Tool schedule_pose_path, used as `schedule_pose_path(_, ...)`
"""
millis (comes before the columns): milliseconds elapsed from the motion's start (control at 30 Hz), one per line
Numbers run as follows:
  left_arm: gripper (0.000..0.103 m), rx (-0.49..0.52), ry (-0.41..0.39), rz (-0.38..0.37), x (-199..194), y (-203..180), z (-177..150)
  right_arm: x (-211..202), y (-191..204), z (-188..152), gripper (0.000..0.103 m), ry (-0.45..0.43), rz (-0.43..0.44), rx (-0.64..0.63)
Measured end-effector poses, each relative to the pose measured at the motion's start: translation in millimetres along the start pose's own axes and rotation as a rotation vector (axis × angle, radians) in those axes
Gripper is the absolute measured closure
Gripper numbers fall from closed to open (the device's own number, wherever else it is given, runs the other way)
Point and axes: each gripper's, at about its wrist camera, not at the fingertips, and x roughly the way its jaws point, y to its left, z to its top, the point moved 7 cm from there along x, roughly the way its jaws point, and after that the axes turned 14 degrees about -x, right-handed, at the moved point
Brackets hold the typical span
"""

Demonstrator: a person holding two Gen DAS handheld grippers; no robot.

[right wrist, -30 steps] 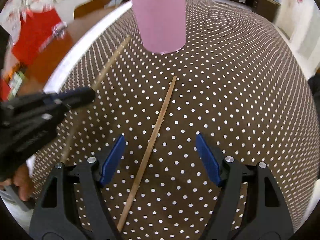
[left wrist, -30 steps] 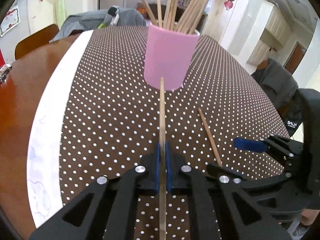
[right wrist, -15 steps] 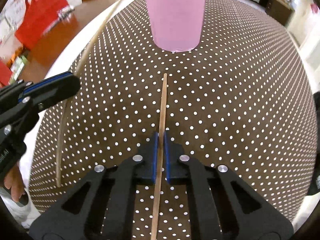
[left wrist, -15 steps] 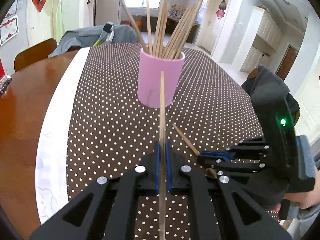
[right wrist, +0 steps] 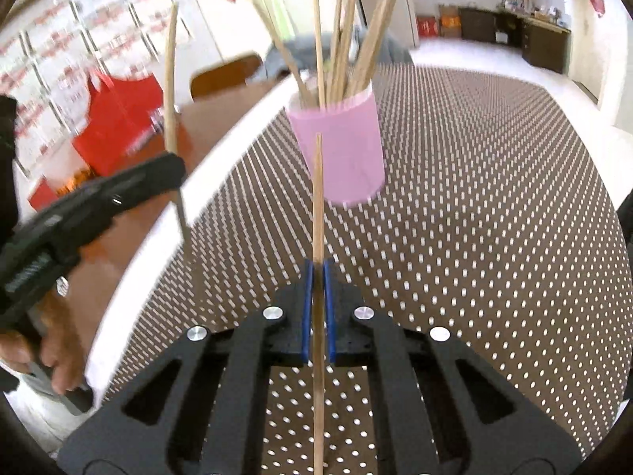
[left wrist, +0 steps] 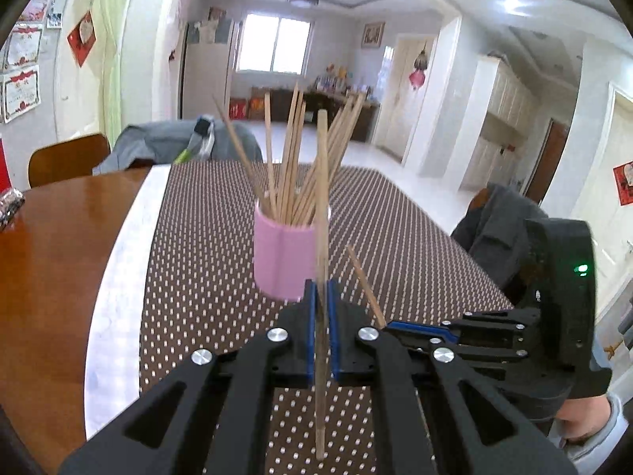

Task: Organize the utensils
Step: 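Lift both held sticks upright and carry them over the pink cup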

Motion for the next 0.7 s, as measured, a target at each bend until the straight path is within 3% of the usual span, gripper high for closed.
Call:
schedule_pose_path(167,0.097,0.018,-0.056,-0.013,-7.0,-14.0,12.3,-26.9,5.1,25.4,0.097,-0.126,0.022,0.009)
schedule_pose_path(467,0.097,0.058,-0.129,-0.013,-15.0,-31.8,23.8,-50.4,1.0,45.7,0.097,-0.248,0.04,0.026)
schedule_pose_path(700,0.097,0.075,-0.182,-0.01,-21.8,-41.6,35.5,-79.6,0.2,63.9,0.097,-0.355,-0.029,0.004)
